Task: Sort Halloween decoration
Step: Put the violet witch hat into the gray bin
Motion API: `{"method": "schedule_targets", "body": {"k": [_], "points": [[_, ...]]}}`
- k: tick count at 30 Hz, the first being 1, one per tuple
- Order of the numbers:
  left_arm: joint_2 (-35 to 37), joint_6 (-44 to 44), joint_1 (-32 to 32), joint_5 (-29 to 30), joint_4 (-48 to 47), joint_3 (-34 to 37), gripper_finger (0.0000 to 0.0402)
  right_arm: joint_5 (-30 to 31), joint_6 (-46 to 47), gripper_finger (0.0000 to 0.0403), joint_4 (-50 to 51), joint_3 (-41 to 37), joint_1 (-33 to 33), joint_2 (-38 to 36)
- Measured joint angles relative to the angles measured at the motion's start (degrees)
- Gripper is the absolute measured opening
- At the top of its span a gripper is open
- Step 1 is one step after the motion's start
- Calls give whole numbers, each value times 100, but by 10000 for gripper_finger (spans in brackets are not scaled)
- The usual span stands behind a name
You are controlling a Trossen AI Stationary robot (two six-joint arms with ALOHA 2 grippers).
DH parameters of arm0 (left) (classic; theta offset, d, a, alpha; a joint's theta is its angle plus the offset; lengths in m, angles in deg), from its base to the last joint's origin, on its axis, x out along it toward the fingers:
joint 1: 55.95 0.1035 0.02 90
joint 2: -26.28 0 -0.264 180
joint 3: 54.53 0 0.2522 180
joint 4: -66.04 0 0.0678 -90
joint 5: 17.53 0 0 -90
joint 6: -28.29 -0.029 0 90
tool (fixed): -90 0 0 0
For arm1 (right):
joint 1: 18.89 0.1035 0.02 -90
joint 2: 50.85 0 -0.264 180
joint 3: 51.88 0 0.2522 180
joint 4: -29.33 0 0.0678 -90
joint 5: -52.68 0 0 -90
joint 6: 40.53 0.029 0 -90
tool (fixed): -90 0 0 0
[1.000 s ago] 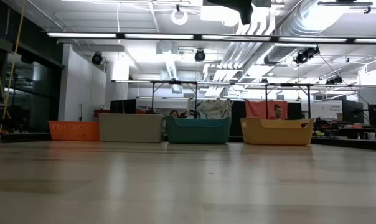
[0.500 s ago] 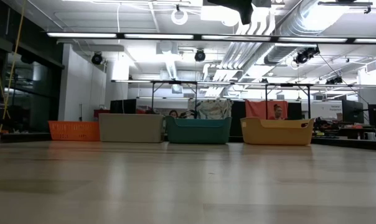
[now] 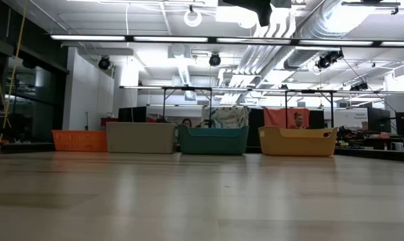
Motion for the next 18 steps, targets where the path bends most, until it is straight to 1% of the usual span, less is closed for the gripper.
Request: {"method": "schedule_targets", "body": {"k": [8, 12, 18], "points": [[-4, 11, 1, -7, -6, 9, 154, 2, 0, 233, -2, 0, 0, 0], [-4, 11, -1, 2, 7, 9, 127, 0, 0, 233, -2, 0, -1, 0], [-4, 11, -1, 39, -2, 9, 71, 1, 0, 233, -2, 0, -1, 0]]}}
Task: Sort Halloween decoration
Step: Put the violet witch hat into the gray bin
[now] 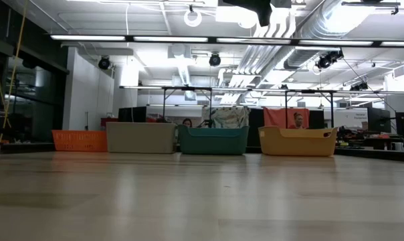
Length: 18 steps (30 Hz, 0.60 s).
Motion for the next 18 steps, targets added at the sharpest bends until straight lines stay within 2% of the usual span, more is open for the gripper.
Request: {"method": "schedule_targets", "body": {"k": [7, 18], "points": [[0, 93, 0, 12, -10, 0, 6, 0, 0, 233, 0, 0, -1, 0], [213, 564, 2, -169, -65, 11, 1, 0, 0, 233, 0, 0, 0, 0]]}}
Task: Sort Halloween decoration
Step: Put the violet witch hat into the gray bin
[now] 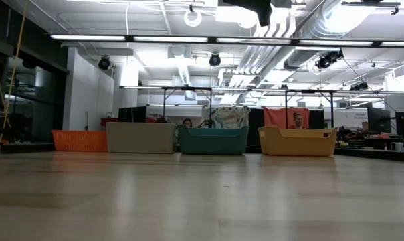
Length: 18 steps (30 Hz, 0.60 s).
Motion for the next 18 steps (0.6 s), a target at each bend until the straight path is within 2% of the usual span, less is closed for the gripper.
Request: {"method": "schedule_targets", "body": {"k": [4, 7, 12, 16, 18], "points": [[538, 45, -9, -104, -27, -2, 1, 1, -5, 233, 0, 0, 1, 0], [1162, 38, 40, 217, -43, -4, 1, 1, -11, 233, 0, 0, 0, 0], [2290, -215, 551, 1555, -309, -11, 0, 1, -12, 233, 0, 0, 1, 0], [3041, -1189, 1476, 2734, -297, -11, 0, 209, -11, 233, -5, 0, 1, 0], [3307, -1933, 2079, 3099, -54, -11, 0, 371, -4, 233, -95, 0, -1, 0]]}}
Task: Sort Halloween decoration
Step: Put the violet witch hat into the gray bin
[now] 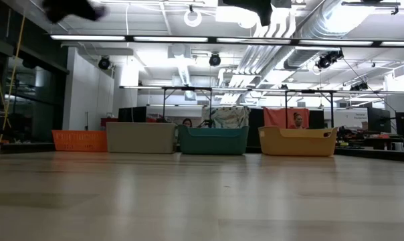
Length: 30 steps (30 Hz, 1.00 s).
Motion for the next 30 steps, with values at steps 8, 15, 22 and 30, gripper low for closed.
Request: {"method": "schedule_targets", "body": {"k": [8, 15, 22, 30], "points": [[393, -3589, 2364, -1308, 2769, 0, 0, 118, -460, 233, -1269, 0, 0, 104], [59, -4331, 3737, -3355, 4523, -4, 0, 115, -1281, 233, -1447, 2, 0, 129], [-409, -4239, 4112, -4141, 5253, -4, 0, 96, -1302, 233, -1430, 2, 0, 129], [-589, -4239, 4109, -4145, 5548, -4, 0, 96, -1300, 233, -1411, 2, 0, 129]]}}
